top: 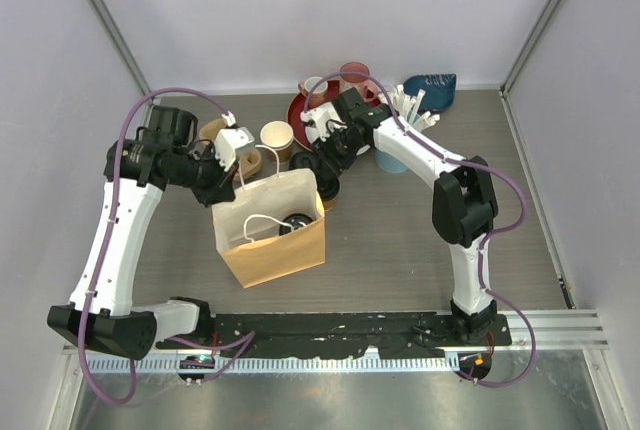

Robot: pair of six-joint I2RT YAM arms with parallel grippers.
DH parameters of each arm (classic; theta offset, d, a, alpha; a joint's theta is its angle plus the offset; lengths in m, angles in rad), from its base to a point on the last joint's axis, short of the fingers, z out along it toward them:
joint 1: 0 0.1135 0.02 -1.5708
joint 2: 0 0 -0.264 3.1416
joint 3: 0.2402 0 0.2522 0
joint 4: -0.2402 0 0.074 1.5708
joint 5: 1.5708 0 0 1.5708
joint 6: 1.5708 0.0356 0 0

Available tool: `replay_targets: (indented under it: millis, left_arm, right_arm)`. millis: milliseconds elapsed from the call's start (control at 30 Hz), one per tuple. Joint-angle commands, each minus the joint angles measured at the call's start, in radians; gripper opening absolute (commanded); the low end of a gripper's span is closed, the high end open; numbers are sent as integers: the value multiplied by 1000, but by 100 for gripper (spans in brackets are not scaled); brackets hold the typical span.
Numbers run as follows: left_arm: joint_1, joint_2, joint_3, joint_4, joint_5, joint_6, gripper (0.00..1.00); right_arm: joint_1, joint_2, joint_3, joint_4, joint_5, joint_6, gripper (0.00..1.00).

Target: Pack the takeout coffee

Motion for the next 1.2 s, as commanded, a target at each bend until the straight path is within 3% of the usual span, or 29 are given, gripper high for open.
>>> replay_targets:
  millis: [0,67,200,400,767,1167]
  left_arm:
    - [-2,-7,3,-210,25,12,0]
    - [0,-12,1,-208,25,12,0]
    - [-2,-10,-2,-207,28,15,0]
    - [-2,-2,-7,-202,45,18,0]
    - [-2,27,-1,-181,91,12,0]
    - [-3,67,12,-170,135,24,0]
  right_arm:
    - [9,21,55,-2,1,-17,43]
    - [9,26,67,-3,3,-17,38]
    - [9,21,70,-4,4,-15,17]
    - [9,-10,50,-4,42,-3,1]
    - [9,-230,48,-44,196,70,1]
    - [10,-410,209,-237,358,107,1]
